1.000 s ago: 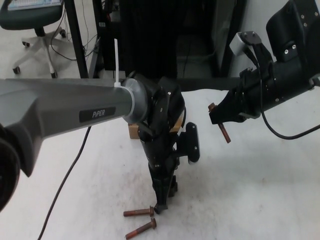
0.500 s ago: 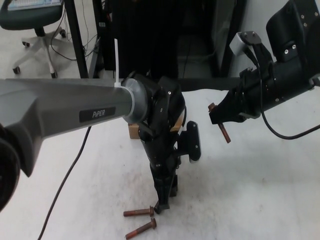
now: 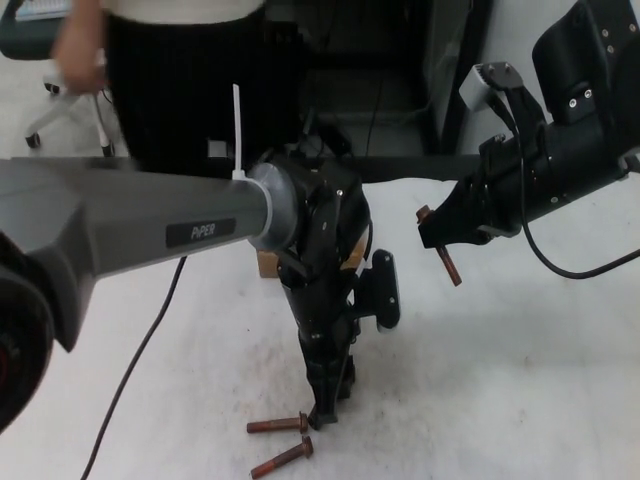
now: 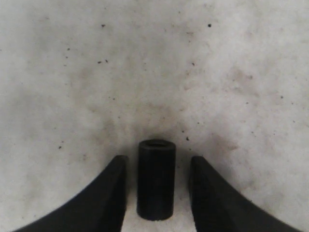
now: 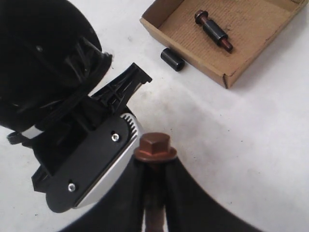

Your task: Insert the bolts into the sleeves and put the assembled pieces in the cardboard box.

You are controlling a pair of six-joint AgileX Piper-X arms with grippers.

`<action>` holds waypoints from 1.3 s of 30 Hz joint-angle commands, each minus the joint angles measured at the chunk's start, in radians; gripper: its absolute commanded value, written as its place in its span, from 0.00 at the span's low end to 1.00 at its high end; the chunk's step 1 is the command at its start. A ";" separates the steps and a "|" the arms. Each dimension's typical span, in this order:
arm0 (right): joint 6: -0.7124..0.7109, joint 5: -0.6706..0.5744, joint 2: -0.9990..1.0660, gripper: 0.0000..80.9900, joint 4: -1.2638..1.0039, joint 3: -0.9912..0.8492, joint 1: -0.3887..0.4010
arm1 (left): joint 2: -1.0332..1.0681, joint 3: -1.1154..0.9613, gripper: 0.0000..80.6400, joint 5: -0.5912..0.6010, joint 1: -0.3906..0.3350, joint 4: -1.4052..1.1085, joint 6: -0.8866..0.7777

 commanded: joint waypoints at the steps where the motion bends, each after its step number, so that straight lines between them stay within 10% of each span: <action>1: -0.001 -0.015 -0.011 0.01 0.003 -0.004 -0.004 | 0.032 0.000 0.49 -0.008 -0.003 0.019 -0.010; 9: -0.004 -0.015 -0.011 0.01 0.003 -0.004 -0.004 | 0.065 -0.001 0.46 -0.072 -0.003 0.013 -0.008; 14: -0.004 -0.015 -0.011 0.01 0.003 -0.004 -0.004 | 0.065 -0.001 0.01 -0.077 -0.003 0.009 0.010; 28: 0.043 0.107 -0.011 0.01 -0.053 -0.004 -0.063 | -0.046 -0.001 0.00 -0.075 -0.003 -0.083 -0.125; 39: 0.372 -0.082 -0.013 0.01 -0.543 0.126 -0.168 | -0.275 0.054 0.00 0.096 -0.003 -0.439 -0.546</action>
